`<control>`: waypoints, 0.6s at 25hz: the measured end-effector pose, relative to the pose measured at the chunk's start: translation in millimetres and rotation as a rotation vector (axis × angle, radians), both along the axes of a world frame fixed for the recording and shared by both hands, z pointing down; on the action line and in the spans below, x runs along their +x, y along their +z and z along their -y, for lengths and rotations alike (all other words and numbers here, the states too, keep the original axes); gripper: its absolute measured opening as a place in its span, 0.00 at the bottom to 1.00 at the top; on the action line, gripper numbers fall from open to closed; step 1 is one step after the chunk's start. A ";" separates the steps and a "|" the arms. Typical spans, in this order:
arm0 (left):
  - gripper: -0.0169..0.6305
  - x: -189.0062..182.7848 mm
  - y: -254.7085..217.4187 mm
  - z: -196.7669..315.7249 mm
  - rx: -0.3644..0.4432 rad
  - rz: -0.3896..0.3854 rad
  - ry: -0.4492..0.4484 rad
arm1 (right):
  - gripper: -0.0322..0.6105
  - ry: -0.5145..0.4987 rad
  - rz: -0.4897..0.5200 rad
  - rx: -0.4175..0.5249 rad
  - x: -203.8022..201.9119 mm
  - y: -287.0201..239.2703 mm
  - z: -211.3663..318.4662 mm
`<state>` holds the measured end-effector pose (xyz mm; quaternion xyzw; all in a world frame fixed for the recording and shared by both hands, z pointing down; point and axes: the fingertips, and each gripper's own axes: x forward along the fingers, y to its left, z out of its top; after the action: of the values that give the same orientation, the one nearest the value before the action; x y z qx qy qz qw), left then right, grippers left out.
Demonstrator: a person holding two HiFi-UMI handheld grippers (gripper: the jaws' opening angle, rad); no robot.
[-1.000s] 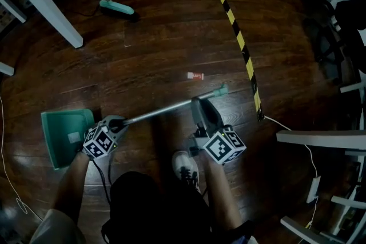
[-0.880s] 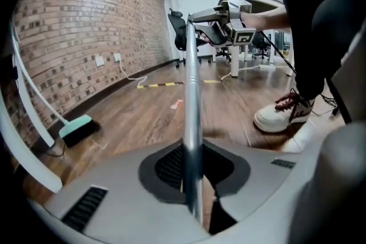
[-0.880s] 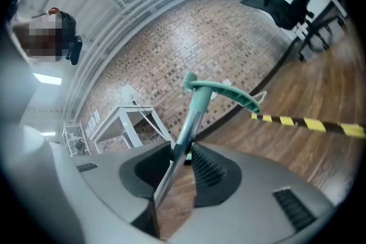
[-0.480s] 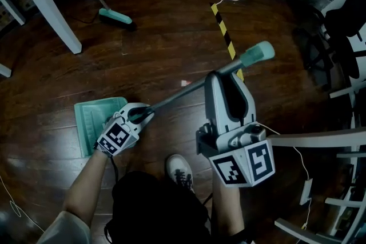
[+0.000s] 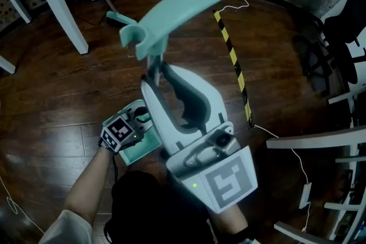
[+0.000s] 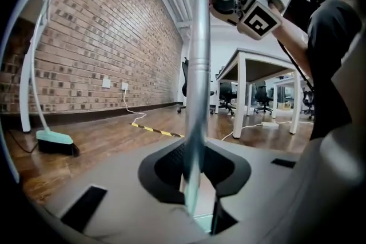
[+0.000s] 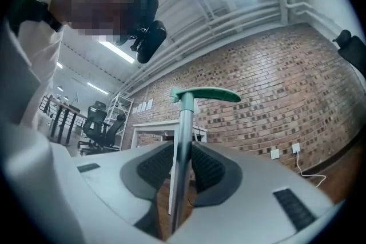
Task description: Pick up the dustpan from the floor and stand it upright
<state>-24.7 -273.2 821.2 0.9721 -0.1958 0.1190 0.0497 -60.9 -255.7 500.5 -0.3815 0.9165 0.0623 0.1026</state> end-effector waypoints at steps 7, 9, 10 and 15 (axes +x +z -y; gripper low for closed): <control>0.35 -33.1 13.3 -0.9 0.069 0.160 -0.050 | 0.26 0.025 0.063 0.002 32.2 9.4 3.8; 0.35 -51.0 10.9 -7.4 0.075 0.164 -0.069 | 0.26 0.039 0.060 -0.007 44.5 15.9 -0.6; 0.35 -60.7 6.9 -11.3 0.078 0.165 -0.084 | 0.26 0.054 0.039 -0.007 51.2 17.8 -1.8; 0.15 -115.7 -59.5 -21.5 0.087 0.106 -0.247 | 0.12 0.077 -0.035 -0.015 79.0 -5.9 -3.5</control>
<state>-140.4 -251.6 761.7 0.9341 -0.3215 0.1548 0.0115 18.1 -252.2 494.6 -0.4160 0.9033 0.0657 0.0813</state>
